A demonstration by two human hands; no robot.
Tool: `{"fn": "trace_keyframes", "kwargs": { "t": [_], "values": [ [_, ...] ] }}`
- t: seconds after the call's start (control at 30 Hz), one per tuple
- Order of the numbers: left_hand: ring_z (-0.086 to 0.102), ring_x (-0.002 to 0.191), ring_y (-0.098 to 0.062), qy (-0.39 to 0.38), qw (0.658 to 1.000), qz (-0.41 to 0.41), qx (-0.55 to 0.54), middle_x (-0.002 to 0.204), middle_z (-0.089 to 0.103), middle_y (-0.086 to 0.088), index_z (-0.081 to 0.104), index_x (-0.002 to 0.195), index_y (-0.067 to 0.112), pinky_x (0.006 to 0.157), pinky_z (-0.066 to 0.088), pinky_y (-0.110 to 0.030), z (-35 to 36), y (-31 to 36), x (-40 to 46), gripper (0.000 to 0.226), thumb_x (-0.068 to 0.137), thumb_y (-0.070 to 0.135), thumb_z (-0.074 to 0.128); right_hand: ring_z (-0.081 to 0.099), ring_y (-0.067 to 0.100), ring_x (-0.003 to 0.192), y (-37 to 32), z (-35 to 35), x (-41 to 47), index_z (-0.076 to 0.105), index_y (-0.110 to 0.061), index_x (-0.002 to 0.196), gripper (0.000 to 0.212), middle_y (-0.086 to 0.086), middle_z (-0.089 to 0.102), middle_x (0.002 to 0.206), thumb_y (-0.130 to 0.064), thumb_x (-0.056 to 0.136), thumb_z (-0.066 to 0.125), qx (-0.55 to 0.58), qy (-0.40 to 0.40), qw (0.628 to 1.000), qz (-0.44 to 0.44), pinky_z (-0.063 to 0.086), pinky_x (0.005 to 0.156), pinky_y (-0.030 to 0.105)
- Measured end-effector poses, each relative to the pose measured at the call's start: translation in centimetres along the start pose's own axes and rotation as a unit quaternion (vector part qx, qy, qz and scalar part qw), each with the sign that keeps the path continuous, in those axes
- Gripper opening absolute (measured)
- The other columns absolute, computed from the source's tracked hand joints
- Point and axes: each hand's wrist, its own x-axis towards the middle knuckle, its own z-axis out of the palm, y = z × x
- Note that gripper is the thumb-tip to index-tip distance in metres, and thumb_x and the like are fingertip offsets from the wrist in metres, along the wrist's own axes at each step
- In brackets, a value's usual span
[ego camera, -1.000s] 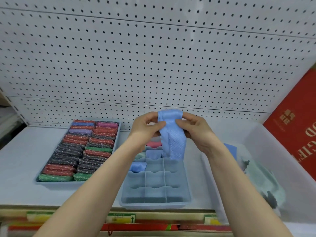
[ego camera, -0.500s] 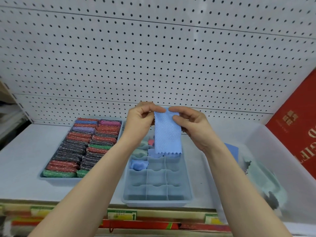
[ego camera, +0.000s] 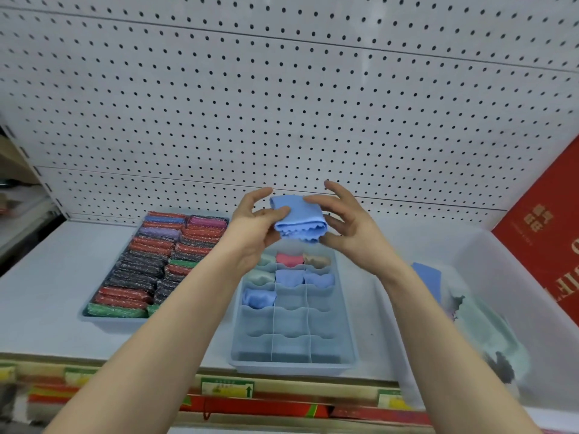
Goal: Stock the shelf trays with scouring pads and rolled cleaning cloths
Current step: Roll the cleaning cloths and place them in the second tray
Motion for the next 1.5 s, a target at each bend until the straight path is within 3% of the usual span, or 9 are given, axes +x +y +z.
{"fn": "trace_keyframes", "kwargs": {
  "t": [0.17, 0.33, 0.53, 0.77, 0.87, 1.03, 1.2, 1.33, 1.5],
  "values": [
    [0.063, 0.064, -0.016, -0.029, 0.998, -0.036, 0.032, 0.093, 0.063, -0.010, 0.063, 0.110, 0.017, 0.057, 0.054, -0.022, -0.4, -0.3, -0.3, 0.017, 0.101, 0.022, 0.049, 0.062, 0.009, 0.083, 0.7, 1.2, 0.9, 0.074, -0.020, 0.096, 0.026, -0.005, 0.068, 0.103, -0.004, 0.083, 0.058, -0.096, 0.129, 0.987, -0.024, 0.050, 0.073, 0.028],
    [0.064, 0.088, -0.021, -0.029, 0.971, 0.000, 0.239, 0.089, 0.068, -0.002, 0.071, 0.097, 0.024, 0.089, 0.051, -0.036, -1.1, -1.4, -0.7, 0.067, 0.077, 0.082, 0.044, 0.048, 0.015, 0.063, 0.9, 1.3, 0.9, 0.071, -0.016, 0.093, 0.009, -0.003, 0.064, 0.069, -0.016, 0.093, 0.063, 0.043, 0.079, 0.988, 0.122, 0.039, 0.058, 0.027],
    [0.071, 0.089, -0.020, -0.049, 0.986, 0.046, 0.155, 0.100, 0.074, -0.003, 0.067, 0.106, 0.011, 0.074, 0.060, -0.036, -1.8, -3.1, -1.3, 0.017, 0.094, 0.022, 0.062, 0.047, 0.026, 0.069, 1.4, 2.1, -0.2, 0.069, -0.012, 0.110, 0.020, 0.016, 0.064, 0.083, -0.019, 0.092, 0.064, 0.125, 0.009, 0.972, 0.198, 0.035, 0.053, 0.028],
    [0.067, 0.070, -0.011, -0.047, 0.987, 0.068, 0.140, 0.078, 0.073, 0.005, 0.071, 0.088, 0.013, 0.057, 0.052, -0.021, -2.7, -4.7, -1.5, 0.023, 0.092, -0.004, 0.057, 0.045, 0.022, 0.068, 2.1, 3.0, -1.3, 0.075, -0.017, 0.094, 0.027, 0.009, 0.068, 0.083, -0.001, 0.094, 0.054, 0.185, -0.004, 0.965, 0.185, 0.038, 0.053, 0.023],
    [0.063, 0.060, -0.011, -0.029, 0.992, 0.032, 0.120, 0.068, 0.071, 0.004, 0.072, 0.079, 0.014, 0.050, 0.049, -0.019, -2.8, -5.0, -1.7, 0.036, 0.094, -0.007, 0.046, 0.042, 0.014, 0.051, 2.6, 3.5, -1.5, 0.068, -0.020, 0.066, 0.044, -0.001, 0.058, 0.061, 0.010, 0.090, 0.047, 0.189, 0.019, 0.963, 0.194, 0.033, 0.044, 0.019],
    [0.070, 0.081, -0.024, -0.051, 0.989, -0.108, 0.086, 0.100, 0.073, -0.009, 0.068, 0.112, 0.013, 0.067, 0.058, -0.031, -3.3, -5.4, -1.3, 0.030, 0.098, 0.034, 0.051, 0.038, 0.017, 0.052, 3.6, 4.1, -1.9, 0.061, -0.010, 0.065, 0.043, 0.001, 0.052, 0.060, 0.018, 0.086, 0.036, 0.119, 0.047, 0.981, 0.146, 0.033, 0.047, 0.021],
    [0.067, 0.085, -0.023, -0.064, 0.984, -0.068, 0.154, 0.106, 0.072, -0.014, 0.066, 0.115, 0.004, 0.072, 0.058, -0.032, -4.0, -6.9, -1.5, 0.024, 0.091, 0.007, 0.064, 0.053, 0.019, 0.067, 3.8, 4.4, -2.2, 0.068, -0.010, 0.074, 0.044, 0.001, 0.064, 0.073, 0.016, 0.082, 0.033, 0.081, 0.024, 0.984, 0.157, 0.045, 0.061, 0.021],
    [0.064, 0.083, -0.023, -0.049, 0.986, -0.031, 0.159, 0.101, 0.070, -0.013, 0.066, 0.104, 0.011, 0.076, 0.055, -0.039, -4.6, -7.0, -1.5, 0.017, 0.090, 0.003, 0.065, 0.067, 0.020, 0.088, 4.1, 4.1, -2.9, 0.066, -0.028, 0.117, 0.032, 0.003, 0.069, 0.100, -0.012, 0.097, 0.047, 0.185, -0.013, 0.957, 0.225, 0.055, 0.076, 0.028],
    [0.070, 0.077, -0.017, -0.053, 0.987, -0.021, 0.149, 0.097, 0.072, -0.009, 0.069, 0.098, 0.016, 0.066, 0.058, -0.030, -5.0, -7.2, -1.9, 0.021, 0.092, -0.001, 0.059, 0.070, 0.012, 0.079, 4.9, 5.3, -3.7, 0.072, -0.023, 0.103, 0.031, -0.006, 0.075, 0.088, 0.003, 0.094, 0.056, 0.167, -0.006, 0.965, 0.200, 0.057, 0.065, 0.025]
  ]
}}
